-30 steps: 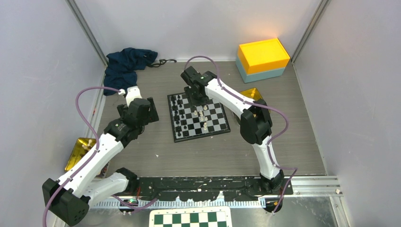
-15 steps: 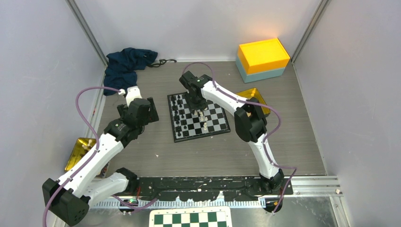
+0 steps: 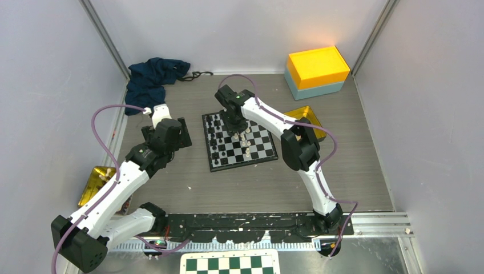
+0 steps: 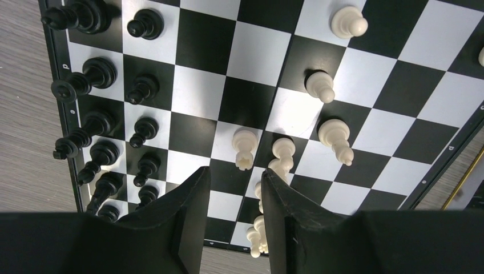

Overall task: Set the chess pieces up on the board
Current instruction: Pick up the chess piece from the chessboard.

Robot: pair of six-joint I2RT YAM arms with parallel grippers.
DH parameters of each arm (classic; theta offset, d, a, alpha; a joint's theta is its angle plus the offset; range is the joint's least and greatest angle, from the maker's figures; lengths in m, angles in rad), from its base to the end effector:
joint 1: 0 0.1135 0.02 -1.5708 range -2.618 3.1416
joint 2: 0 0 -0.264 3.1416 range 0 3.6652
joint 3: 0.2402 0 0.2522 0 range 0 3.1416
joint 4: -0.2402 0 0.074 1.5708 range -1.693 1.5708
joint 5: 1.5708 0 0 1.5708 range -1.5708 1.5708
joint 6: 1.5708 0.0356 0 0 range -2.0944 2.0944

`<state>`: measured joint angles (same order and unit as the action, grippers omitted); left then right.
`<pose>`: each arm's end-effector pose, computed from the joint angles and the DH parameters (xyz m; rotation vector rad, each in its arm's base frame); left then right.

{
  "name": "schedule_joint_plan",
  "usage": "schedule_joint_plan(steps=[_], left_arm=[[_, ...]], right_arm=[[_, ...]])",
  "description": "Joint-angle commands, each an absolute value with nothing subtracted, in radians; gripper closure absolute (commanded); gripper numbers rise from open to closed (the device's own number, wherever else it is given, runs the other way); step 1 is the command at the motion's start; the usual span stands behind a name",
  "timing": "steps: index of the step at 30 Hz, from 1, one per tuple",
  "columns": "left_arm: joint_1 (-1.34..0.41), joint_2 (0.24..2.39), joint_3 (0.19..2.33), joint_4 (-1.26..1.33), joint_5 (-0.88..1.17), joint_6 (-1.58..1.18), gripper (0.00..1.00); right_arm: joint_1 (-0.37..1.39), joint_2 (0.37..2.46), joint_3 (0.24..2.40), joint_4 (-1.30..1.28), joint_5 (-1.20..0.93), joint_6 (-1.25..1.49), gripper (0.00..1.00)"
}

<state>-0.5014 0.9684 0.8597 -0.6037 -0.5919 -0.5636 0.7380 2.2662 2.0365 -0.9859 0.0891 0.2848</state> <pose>0.1839 -0.0781 0.2964 -0.3623 2.1140 0.0645 0.3568 0.3202 0.2162 -0.6041 2.7194 0.1364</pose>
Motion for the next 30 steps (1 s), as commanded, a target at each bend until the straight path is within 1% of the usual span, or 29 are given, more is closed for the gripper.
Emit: schedule_joint_plan(steps=[1,17,22,26,30], left_arm=[[-0.495,0.96,0.864,-0.574,-0.615,-0.546,0.03],[-0.495,0.954,0.858,-0.569,-0.62,-0.536,0.03],[-0.495,0.957,0.857,-0.566,-0.618,-0.535,0.03],[-0.495,0.959,0.857,-0.563,-0.618,-0.536,0.03],[-0.495,0.96,0.857,-0.561,-0.618,-0.535,0.03]], right_arm=[[0.744,2.276,2.089,-0.965,0.075,0.264,0.57],[0.743,2.299,2.1,-0.956,0.075,0.271,0.67],[0.743,2.299,2.098,-0.957,0.08,0.27,0.79],[0.743,2.287,2.08,-0.953,0.092,0.273,0.86],[0.743,2.267,2.08,-0.948,0.111,0.27,0.94]])
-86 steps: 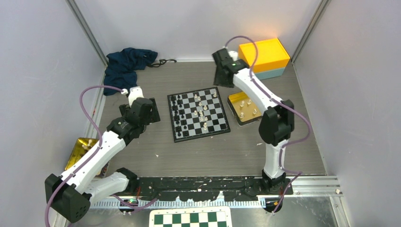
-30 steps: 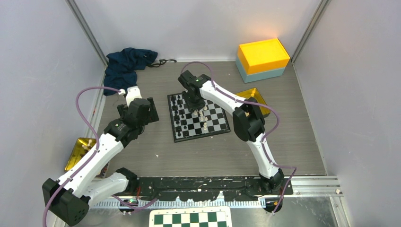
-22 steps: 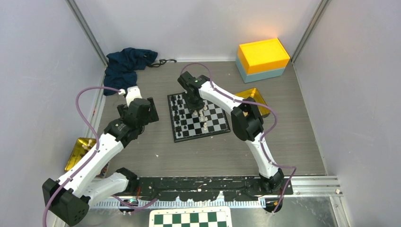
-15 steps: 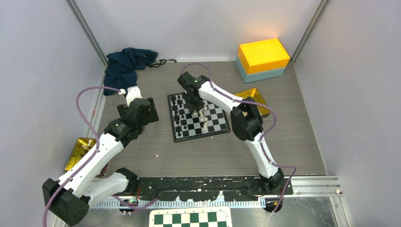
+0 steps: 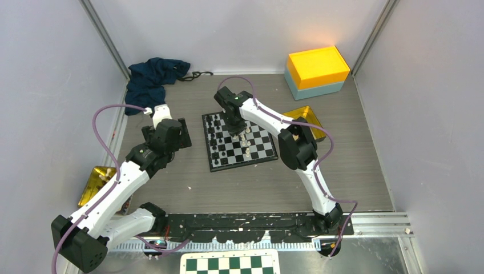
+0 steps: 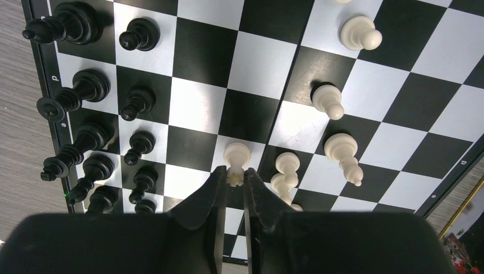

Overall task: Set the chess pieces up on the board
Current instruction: Pick up the chess piece from the chessboard.

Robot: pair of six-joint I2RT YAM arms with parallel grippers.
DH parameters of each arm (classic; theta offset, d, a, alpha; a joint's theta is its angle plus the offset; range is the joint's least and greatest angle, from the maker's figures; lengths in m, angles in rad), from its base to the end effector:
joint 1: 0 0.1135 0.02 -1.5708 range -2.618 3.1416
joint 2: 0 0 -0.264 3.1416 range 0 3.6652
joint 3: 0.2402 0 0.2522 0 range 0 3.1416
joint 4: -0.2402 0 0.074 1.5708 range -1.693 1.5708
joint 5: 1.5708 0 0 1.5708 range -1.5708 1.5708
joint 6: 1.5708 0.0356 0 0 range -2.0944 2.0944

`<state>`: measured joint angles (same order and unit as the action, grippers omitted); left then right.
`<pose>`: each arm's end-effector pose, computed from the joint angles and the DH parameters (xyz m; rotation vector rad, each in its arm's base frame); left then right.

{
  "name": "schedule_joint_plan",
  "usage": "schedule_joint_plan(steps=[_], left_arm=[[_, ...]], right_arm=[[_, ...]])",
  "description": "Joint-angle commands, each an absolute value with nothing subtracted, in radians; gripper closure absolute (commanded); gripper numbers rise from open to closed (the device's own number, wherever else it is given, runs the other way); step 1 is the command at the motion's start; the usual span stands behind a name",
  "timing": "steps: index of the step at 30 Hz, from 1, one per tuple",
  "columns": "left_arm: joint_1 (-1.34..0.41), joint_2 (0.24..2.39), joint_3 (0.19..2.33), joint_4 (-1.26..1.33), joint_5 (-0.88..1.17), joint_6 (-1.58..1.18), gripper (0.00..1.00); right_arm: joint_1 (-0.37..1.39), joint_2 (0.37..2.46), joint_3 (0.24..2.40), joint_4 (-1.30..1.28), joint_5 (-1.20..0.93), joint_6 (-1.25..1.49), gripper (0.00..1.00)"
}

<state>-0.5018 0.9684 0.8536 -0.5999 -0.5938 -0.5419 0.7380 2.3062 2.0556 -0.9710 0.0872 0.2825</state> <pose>0.1839 -0.0782 0.2947 -0.3392 2.1191 0.0803 0.3622 0.3252 0.2038 -0.6094 2.7245 0.1342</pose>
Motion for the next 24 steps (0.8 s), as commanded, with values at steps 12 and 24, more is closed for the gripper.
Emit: schedule_joint_plan(steps=[12,24], left_arm=[[-0.494,0.969,0.87,-0.558,-0.618,-0.532,0.03],[-0.494,0.959,0.879,-0.572,-0.621,-0.521,0.03]], right_arm=[[0.734,2.253,2.259,-1.01,0.213,0.243,0.99],[0.617,2.286,2.362,-1.007,0.325,0.283,1.0]])
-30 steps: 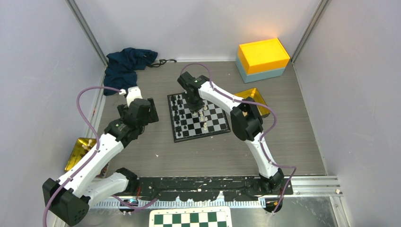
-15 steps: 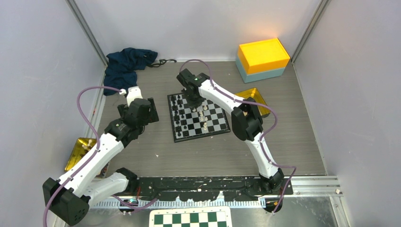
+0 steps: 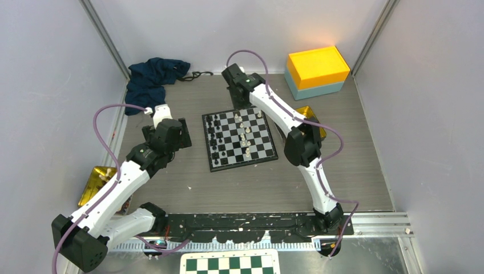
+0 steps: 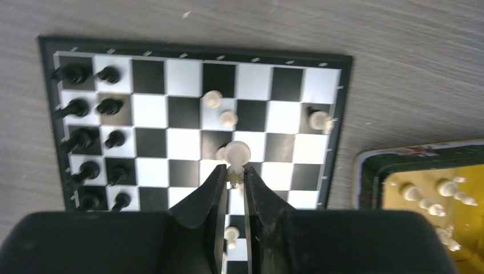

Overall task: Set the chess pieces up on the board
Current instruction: Pick up the chess piece from the chessboard, then place the chess piece on the chessboard.

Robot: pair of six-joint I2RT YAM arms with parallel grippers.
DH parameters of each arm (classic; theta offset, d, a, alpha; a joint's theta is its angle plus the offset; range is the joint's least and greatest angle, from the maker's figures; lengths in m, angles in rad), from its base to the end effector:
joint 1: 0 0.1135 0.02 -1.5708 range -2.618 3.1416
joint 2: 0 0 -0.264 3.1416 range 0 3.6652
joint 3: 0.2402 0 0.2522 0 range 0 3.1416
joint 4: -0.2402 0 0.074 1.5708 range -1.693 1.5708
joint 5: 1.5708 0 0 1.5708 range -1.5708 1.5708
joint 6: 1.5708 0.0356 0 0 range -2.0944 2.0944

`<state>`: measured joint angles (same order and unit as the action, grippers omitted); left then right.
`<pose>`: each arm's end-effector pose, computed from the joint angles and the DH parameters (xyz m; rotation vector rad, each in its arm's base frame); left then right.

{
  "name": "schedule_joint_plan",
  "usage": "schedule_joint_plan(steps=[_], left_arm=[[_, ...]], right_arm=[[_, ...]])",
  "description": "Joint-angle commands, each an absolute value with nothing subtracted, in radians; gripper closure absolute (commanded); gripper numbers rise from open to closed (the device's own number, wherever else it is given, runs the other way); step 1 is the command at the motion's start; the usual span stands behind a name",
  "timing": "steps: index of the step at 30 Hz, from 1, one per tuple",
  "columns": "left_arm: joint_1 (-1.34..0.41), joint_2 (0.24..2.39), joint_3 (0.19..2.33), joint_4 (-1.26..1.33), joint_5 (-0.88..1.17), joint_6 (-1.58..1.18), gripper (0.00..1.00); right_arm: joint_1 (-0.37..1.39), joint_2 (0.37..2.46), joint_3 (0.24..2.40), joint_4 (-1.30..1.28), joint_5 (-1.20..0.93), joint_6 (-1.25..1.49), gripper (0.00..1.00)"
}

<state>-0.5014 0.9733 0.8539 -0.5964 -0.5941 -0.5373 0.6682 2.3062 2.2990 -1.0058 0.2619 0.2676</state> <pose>0.1849 -0.0786 0.2942 -0.3346 2.1207 0.0842 0.3981 0.3025 0.2755 -0.4098 2.4982 0.0293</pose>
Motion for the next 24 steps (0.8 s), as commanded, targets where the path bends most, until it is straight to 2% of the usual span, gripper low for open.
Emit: schedule_joint_plan(steps=[1,24], left_arm=[[-0.494,0.959,0.879,-0.571,-0.621,-0.52,0.03],[-0.494,1.014,0.881,-0.543,-0.611,-0.53,0.03]], right_arm=[[0.603,2.292,2.369,-1.01,0.327,0.286,1.0],[0.475,2.453,2.489,-1.05,0.258,0.296,1.0]])
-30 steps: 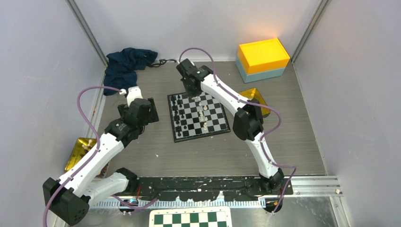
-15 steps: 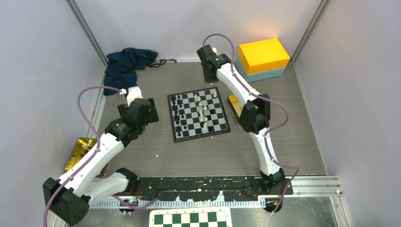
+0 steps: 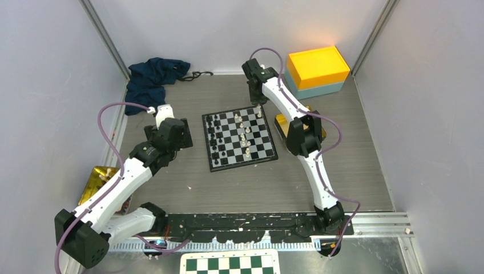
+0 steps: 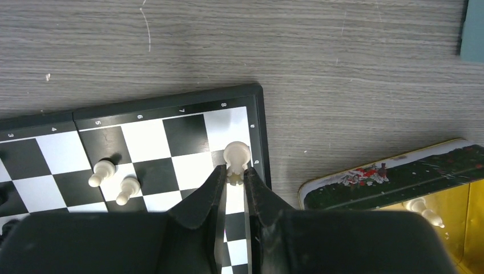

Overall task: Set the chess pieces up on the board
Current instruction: Place the chess piece on the chessboard.

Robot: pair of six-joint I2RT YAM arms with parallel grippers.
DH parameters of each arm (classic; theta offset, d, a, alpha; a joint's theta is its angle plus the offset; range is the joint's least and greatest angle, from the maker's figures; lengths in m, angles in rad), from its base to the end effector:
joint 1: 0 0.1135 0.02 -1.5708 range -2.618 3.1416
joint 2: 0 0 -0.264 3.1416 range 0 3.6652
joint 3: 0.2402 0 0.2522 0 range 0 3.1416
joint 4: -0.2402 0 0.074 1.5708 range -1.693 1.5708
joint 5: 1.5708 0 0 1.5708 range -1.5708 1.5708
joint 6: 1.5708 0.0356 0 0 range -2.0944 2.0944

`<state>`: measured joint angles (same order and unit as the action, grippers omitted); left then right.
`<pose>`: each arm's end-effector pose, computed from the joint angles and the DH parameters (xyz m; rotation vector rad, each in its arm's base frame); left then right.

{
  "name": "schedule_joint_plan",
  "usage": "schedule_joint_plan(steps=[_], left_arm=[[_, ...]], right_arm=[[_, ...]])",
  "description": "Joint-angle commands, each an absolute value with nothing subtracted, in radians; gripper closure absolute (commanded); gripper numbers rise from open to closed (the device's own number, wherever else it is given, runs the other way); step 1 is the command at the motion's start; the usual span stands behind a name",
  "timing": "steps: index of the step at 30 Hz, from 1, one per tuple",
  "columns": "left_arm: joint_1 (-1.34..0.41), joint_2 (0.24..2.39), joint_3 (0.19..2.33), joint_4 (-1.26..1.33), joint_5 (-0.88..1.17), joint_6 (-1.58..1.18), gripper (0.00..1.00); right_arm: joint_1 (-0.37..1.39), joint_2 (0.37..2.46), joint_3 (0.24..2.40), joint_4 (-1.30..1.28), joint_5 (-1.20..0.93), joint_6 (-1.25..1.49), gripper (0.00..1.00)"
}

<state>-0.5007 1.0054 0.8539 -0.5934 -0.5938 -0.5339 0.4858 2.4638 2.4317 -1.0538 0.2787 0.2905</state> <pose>0.1902 -0.0814 0.2886 -0.3238 2.1450 0.1059 0.4669 0.2355 0.2354 -0.1630 2.5857 -0.0938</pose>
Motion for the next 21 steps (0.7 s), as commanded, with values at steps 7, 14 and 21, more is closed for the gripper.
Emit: schedule_joint_plan(steps=[7,14,21], left_arm=[[-0.494,1.032,0.879,-0.532,-0.609,-0.542,0.04],[-0.494,1.049,0.881,-0.523,-0.604,-0.552,0.03],[-0.494,1.064,0.884,-0.517,-0.598,-0.559,0.04]], right_arm=[[0.467,2.472,2.494,-1.052,0.224,0.298,0.99],[0.456,2.486,2.499,-1.054,0.19,0.307,0.99],[0.454,2.502,2.498,-1.057,0.172,0.315,0.99]])
